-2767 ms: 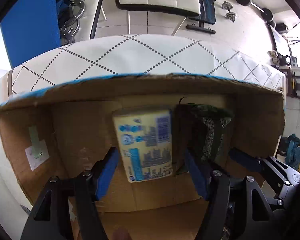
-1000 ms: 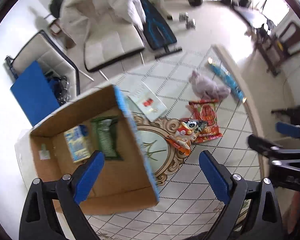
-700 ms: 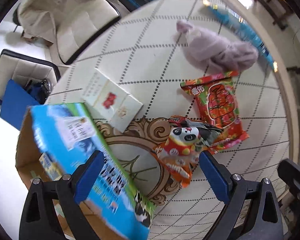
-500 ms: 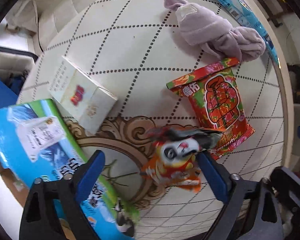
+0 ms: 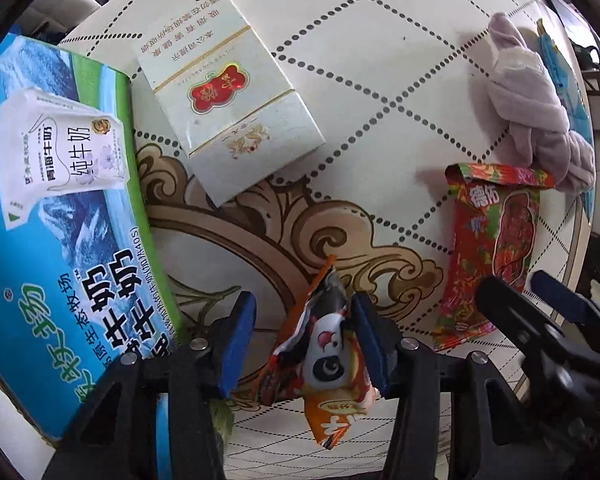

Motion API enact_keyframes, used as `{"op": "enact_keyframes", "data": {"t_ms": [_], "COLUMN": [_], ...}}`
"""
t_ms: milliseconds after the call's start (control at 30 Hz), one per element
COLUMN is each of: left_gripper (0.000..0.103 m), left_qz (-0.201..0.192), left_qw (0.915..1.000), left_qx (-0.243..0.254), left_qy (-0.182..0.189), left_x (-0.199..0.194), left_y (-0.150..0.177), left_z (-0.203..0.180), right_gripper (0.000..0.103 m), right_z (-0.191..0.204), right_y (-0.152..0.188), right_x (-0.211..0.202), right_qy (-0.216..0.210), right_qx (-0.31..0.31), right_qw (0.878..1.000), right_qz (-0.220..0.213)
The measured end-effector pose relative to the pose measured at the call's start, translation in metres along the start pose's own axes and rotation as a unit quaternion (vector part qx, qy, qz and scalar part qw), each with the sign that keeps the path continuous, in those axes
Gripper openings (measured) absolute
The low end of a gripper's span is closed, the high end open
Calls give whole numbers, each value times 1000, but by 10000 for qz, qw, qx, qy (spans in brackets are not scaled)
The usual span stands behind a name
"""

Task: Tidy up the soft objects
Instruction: 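Grasp the orange panda snack bag with the left tool while the right tool grasps the red floral bag, then carry both snack bags with both tools over the cardboard box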

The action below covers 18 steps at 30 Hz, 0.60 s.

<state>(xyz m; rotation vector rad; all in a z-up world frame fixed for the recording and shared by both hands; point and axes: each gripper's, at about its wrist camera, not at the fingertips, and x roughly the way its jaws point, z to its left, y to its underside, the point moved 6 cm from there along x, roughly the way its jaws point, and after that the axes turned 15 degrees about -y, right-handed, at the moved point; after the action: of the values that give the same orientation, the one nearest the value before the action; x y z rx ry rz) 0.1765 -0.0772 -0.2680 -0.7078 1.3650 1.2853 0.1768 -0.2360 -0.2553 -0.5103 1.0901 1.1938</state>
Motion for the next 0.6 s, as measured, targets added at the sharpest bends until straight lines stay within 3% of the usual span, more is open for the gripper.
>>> {"op": "enact_keyframes", "data": {"t_ms": [67,167,333,467,600], "left_gripper": [48,51,55,56,56], "left_qz": [12,41,46,82,220], "left_qw": [10000,9998,9992,9988,9970], "left_qx": [-8,-22,109,324,556], "left_qy": [49,200,381,345,500], "left_x": [1,-8,-14,-8,-10], "left_y": [3,-11,-7,0,16], "left_z": [1,0,-19,-36,-53], "right_gripper": [84,66,65,66,68], "right_z": [-4,-8,-48,-59,-60], "right_y": [1,7,26,38,38], "right_x": [9,2,-12,-18,-22], "right_qy": [-153,187,897,451,399], "right_qx": [100,-41,-79,-27,-164], "right_qw": [9998,9998,9957,9988,9989], "right_qz": [101,108,201,191,168]}}
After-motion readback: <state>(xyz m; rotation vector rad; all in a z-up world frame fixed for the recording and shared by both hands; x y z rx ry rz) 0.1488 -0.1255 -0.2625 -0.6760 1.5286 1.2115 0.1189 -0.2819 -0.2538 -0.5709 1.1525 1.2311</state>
